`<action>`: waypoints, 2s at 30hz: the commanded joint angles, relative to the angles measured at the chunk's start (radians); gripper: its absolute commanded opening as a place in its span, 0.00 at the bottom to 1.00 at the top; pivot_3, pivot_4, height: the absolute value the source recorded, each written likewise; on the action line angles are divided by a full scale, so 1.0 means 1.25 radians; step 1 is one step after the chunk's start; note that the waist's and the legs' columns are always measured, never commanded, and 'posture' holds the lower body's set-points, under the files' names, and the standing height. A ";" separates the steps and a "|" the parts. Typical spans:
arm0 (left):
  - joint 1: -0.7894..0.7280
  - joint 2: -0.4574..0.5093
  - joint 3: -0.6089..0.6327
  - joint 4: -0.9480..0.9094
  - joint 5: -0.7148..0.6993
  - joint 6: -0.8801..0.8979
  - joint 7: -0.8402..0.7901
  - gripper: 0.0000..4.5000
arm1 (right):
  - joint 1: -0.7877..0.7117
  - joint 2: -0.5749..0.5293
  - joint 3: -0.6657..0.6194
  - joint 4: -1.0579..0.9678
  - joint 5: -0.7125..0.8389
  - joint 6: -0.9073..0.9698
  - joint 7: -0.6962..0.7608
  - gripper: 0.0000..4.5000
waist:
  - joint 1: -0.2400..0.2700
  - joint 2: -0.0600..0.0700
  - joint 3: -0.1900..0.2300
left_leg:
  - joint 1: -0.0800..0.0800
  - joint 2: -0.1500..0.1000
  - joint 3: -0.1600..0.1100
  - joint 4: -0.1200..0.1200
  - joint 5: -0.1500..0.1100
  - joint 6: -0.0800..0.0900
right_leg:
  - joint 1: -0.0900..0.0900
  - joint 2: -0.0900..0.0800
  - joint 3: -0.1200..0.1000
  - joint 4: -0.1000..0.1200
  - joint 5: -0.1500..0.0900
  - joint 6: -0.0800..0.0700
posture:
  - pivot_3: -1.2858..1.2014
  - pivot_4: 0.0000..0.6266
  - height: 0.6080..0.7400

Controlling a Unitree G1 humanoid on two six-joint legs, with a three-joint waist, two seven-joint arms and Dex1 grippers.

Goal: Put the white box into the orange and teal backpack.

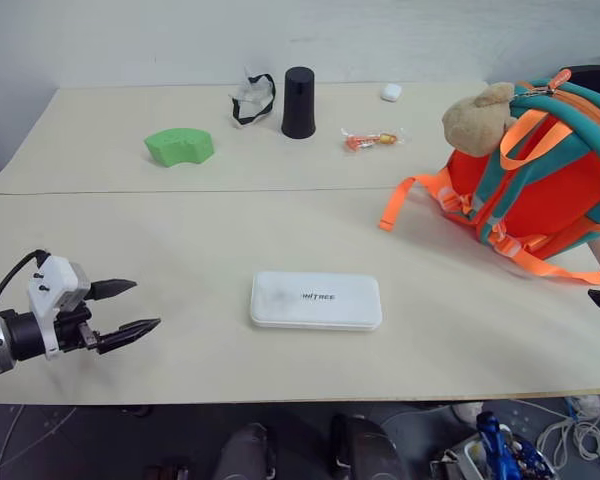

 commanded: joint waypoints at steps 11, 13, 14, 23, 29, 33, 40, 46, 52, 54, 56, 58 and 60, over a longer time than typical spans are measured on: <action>-0.012 0.011 -0.006 -0.033 -0.003 0.047 0.018 0.99 | 0.017 0.026 -0.025 -0.020 -0.009 -0.026 -0.009 1.00 | 0.001 0.000 0.000 | 0.001 0.000 0.000 0.000 0.000 0.000 | 0.000 0.000 0.000 0.001 0.000 0.000 | 0.52 0.24 1.00; -0.021 0.013 -0.007 -0.031 -0.007 0.059 0.024 0.99 | 0.020 0.028 -0.026 -0.019 -0.010 -0.031 -0.007 1.00 | 0.001 0.000 0.000 | 0.001 0.000 0.001 0.001 0.001 0.000 | 0.000 0.000 0.000 0.002 0.000 0.000 | 0.52 0.24 1.00; -0.025 0.014 -0.008 -0.031 -0.009 0.065 0.025 0.99 | 0.021 0.028 -0.027 -0.018 -0.010 -0.033 -0.006 1.00 | 0.001 0.000 0.000 | 0.001 0.000 0.001 0.001 0.001 0.000 | 0.000 0.000 0.000 0.002 0.000 0.000 | 0.52 0.24 1.00; -0.108 0.009 -0.029 -0.034 -0.049 0.138 0.036 1.00 | 0.024 0.029 0.036 -0.100 -0.020 -0.068 0.026 0.92 | 0.001 0.000 0.000 | 0.002 -0.001 0.001 0.001 0.002 0.000 | 0.001 0.000 0.001 0.006 0.000 0.000 | 0.52 0.24 1.00; -0.161 -0.003 -0.119 -0.047 -0.048 0.145 0.024 0.58 | -0.011 0.040 0.168 -0.230 -0.017 -0.070 0.030 0.49 | 0.001 -0.001 0.000 | 0.004 -0.001 0.001 0.001 0.003 -0.002 | 0.001 0.000 0.002 0.007 0.000 0.000 | 0.52 0.24 1.00; -0.208 -0.022 -0.198 -0.027 -0.017 0.117 0.020 0.33 | -0.067 0.053 0.283 -0.270 -0.031 -0.086 0.036 0.20 | 0.002 -0.001 0.001 | 0.004 -0.001 0.001 0.003 0.004 -0.002 | 0.002 0.000 0.002 0.008 0.000 0.000 | 0.52 0.24 1.00; -0.306 -0.015 -0.313 0.048 0.007 0.136 -0.034 0.00 | -0.254 0.074 0.527 -0.255 -0.131 -0.145 0.038 0.00 | -0.001 -0.002 0.001 | 0.004 -0.002 0.002 0.005 0.004 -0.002 | 0.001 0.001 0.002 0.010 0.000 0.000 | 0.52 0.24 1.00; -0.407 -0.060 -0.436 0.135 0.129 0.053 -0.012 0.00 | -0.391 0.132 0.670 -0.185 -0.242 -0.179 -0.004 0.00 | 0.002 -0.002 0.001 | 0.002 -0.002 0.002 0.008 0.004 -0.002 | 0.000 0.001 0.001 0.012 0.000 0.000 | 0.52 0.24 1.00; -0.456 -0.115 -0.494 0.165 0.170 0.018 -0.023 0.00 | -0.422 0.170 0.728 -0.182 -0.267 -0.188 -0.004 0.00 | 0.002 -0.002 0.001 | -0.002 -0.002 0.001 0.013 0.004 0.000 | 0.000 0.001 0.000 0.012 0.001 0.001 | 0.52 0.24 1.00; -0.464 -0.126 -0.504 0.180 0.183 0.003 -0.025 0.00 | -0.421 0.173 0.731 -0.185 -0.271 -0.186 -0.005 0.00 | 0.002 -0.002 0.001 | -0.002 -0.002 0.001 0.014 0.003 0.001 | 0.000 0.001 0.000 0.012 0.001 0.002 | 0.52 0.24 1.00; -0.475 -0.141 -0.509 0.193 0.188 -0.001 -0.022 0.00 | -0.418 0.172 0.731 -0.185 -0.274 -0.188 -0.004 0.00 | 0.002 -0.002 0.001 | -0.002 -0.002 0.001 0.014 0.003 0.001 | 0.000 0.001 0.000 0.012 0.001 0.002 | 0.52 0.24 1.00; -0.486 -0.158 -0.512 0.202 0.194 -0.005 -0.022 0.00 | -0.411 0.169 0.730 -0.184 -0.278 -0.192 -0.002 0.00 | 0.002 -0.002 0.001 | -0.002 -0.002 0.001 0.015 0.004 0.001 | 0.000 0.001 -0.001 0.012 0.001 0.002 | 0.52 0.24 1.00; -0.496 -0.174 -0.512 0.209 0.196 -0.005 -0.022 0.00 | -0.410 0.170 0.729 -0.182 -0.281 -0.192 -0.001 0.00 | 0.002 -0.002 0.001 | -0.002 -0.002 0.001 0.015 0.004 0.001 | 0.000 0.001 -0.001 0.013 0.001 0.002 | 0.52 0.24 1.00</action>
